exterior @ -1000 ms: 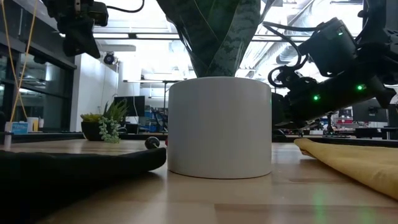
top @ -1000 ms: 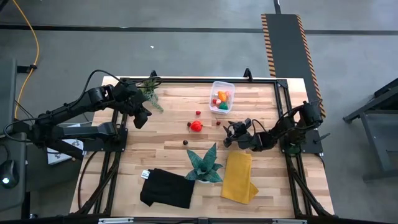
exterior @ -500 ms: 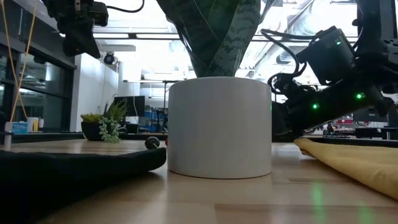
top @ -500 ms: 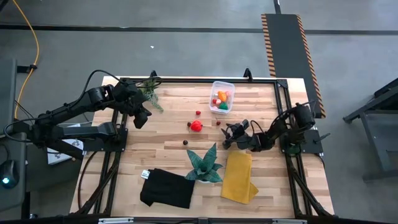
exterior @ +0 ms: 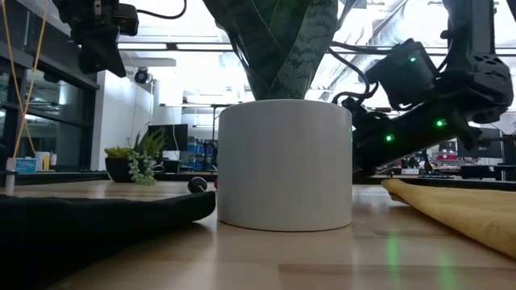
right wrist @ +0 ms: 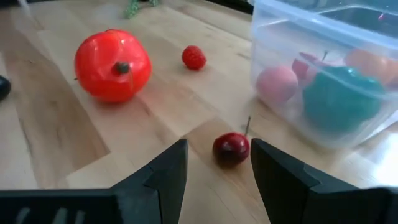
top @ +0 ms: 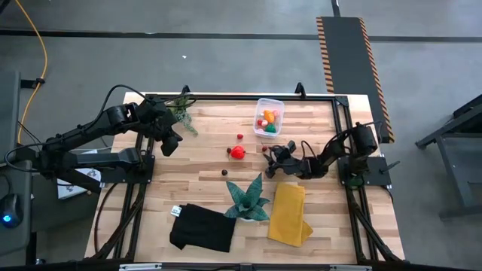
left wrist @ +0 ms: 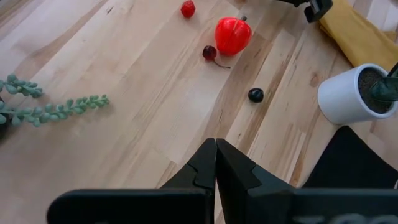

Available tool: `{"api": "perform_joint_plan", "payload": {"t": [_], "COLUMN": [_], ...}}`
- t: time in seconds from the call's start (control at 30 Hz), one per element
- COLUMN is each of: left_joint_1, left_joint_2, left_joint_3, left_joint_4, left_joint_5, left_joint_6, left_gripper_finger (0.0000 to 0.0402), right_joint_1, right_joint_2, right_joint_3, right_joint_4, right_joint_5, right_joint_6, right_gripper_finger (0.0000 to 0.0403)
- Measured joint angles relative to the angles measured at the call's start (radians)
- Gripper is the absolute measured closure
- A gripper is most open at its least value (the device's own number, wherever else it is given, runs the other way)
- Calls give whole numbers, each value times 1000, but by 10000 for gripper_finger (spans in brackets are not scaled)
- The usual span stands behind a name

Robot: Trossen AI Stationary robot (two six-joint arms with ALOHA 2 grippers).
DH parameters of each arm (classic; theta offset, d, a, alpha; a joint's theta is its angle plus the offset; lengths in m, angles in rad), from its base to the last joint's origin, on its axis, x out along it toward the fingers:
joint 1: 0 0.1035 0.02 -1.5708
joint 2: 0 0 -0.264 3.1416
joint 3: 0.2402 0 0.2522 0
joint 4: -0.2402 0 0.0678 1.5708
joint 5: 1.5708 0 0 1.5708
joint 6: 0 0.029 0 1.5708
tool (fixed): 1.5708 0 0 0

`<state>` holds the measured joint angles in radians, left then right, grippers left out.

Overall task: Pick and placing Produce into tupperware
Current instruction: Put the right red cherry into the transparent container

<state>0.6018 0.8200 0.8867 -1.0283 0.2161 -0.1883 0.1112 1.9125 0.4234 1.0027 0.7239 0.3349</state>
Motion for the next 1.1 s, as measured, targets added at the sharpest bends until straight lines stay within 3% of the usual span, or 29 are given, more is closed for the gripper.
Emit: {"api": "perform_joint_plan", "payload": {"t": [1.1], "left_joint_1": [0], "left_joint_2": [0], "left_joint_3": [0], "left_joint_4": [0], "left_joint_5": [0], "left_joint_6": [0], "left_gripper_finger": [401], "right_joint_1": [-77], "right_joint_2": [0], "right_joint_3": [2], "right_joint_4": [-20], "right_joint_5": [-123], "right_joint_6": [-26], "right_gripper_finger": [236]}}
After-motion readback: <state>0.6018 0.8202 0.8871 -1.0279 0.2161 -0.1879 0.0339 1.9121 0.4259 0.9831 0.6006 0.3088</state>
